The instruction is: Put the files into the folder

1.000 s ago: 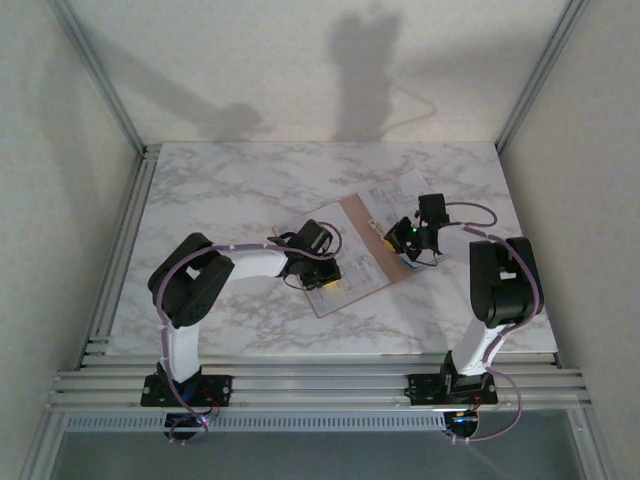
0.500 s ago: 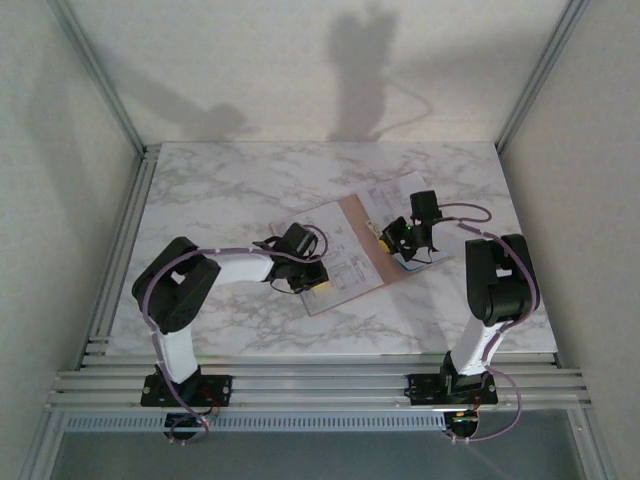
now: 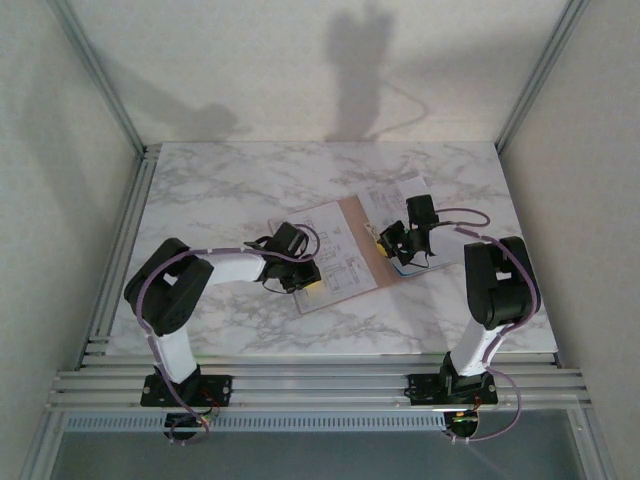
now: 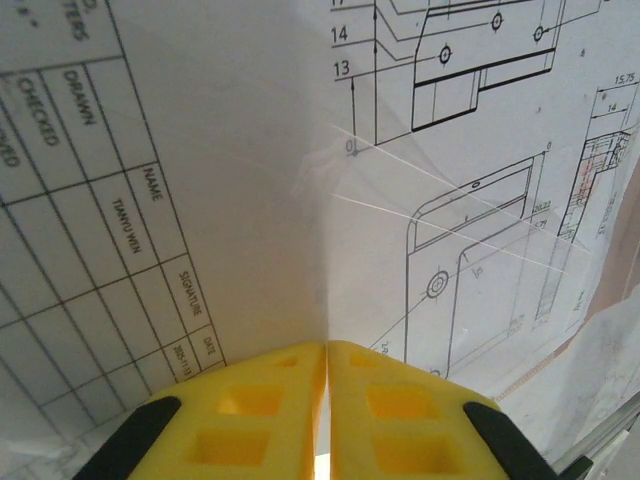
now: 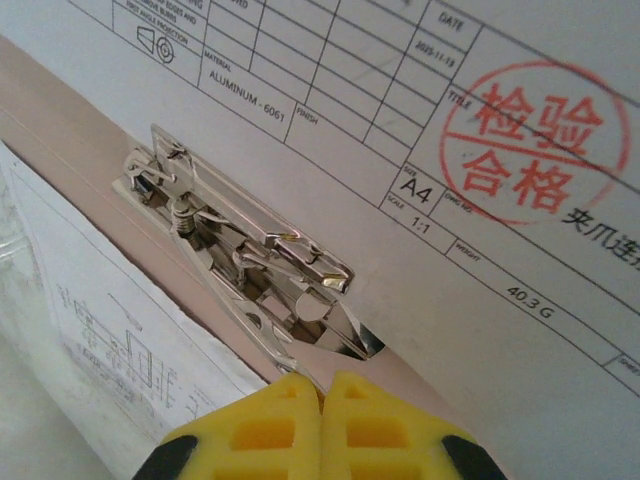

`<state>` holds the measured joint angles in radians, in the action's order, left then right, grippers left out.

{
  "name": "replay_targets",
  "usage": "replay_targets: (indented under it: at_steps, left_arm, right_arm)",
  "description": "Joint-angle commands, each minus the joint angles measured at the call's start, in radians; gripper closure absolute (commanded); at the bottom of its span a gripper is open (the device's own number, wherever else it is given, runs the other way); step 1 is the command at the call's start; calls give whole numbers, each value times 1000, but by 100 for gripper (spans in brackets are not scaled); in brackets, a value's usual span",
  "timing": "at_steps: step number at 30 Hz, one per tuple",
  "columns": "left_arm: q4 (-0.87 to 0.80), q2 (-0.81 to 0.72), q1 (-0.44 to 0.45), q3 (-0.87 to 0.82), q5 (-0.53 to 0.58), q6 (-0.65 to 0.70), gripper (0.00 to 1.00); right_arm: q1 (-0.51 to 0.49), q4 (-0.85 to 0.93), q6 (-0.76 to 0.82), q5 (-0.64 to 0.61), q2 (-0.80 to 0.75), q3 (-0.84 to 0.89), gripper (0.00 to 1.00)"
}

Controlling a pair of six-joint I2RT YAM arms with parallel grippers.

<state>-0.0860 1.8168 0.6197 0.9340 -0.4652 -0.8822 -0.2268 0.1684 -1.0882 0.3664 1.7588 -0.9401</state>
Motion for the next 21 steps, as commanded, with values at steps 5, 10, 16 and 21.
replay_targets:
  at_steps: [5,10,16,21]
  left_arm:
    - [-194,52,-20,-21,46,23,88]
    - [-194,52,-20,-12,42,24,88]
    - [-195,50,-21,-11,40,24,88]
    - [-194,53,-21,-5,36,22,88]
  right_arm:
    - [14,244,-68,-242,101,25,100]
    - [14,242,-102,-244,124,14,100]
    - [13,266,-114,-254,149,-18,100]
    - [2,286,-123,-254,167,-23,100]
